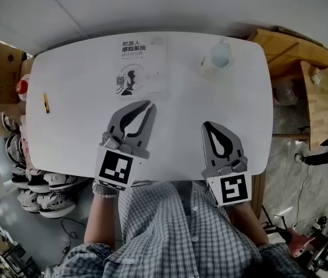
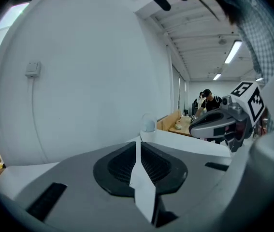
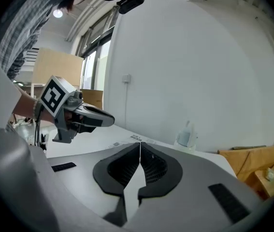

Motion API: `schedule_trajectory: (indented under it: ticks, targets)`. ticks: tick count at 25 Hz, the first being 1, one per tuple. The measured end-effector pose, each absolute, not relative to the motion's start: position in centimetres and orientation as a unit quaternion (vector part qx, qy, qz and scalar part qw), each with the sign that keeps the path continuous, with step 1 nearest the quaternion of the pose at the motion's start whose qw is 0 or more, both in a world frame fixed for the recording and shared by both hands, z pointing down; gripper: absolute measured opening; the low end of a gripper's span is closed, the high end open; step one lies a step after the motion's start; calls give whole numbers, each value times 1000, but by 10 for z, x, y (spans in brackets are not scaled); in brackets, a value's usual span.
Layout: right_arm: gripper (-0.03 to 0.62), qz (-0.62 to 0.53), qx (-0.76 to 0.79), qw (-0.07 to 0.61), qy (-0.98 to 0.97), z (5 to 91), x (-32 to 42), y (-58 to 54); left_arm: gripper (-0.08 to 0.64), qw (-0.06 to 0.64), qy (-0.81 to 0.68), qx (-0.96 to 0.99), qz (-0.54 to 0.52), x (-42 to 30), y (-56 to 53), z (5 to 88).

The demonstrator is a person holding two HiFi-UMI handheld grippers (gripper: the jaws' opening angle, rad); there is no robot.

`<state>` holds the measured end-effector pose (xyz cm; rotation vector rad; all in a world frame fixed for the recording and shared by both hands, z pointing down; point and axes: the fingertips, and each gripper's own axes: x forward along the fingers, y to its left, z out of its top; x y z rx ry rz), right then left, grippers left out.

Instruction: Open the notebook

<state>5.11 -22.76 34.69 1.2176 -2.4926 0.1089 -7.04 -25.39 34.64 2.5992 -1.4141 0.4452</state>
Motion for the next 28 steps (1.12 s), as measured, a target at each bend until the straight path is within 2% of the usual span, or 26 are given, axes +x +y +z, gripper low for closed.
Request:
schedule_trajectory:
  ticks: [3,14,19,28]
  targets:
    - [21,50,439,193,-876,357,51,-227,67,77,-444,877,169,-66,-262,364]
    - [21,81,456,216,-859,384,49,-227,131,32,-357,882,306,-48,-288,447]
    - [21,99,460,223,-854,394,49,-226,132,5,-327,878,349,-38,-297,476]
    - [21,117,467,231,-845,410,57,-222,132,-5,-304,864,401,-32,-307,519]
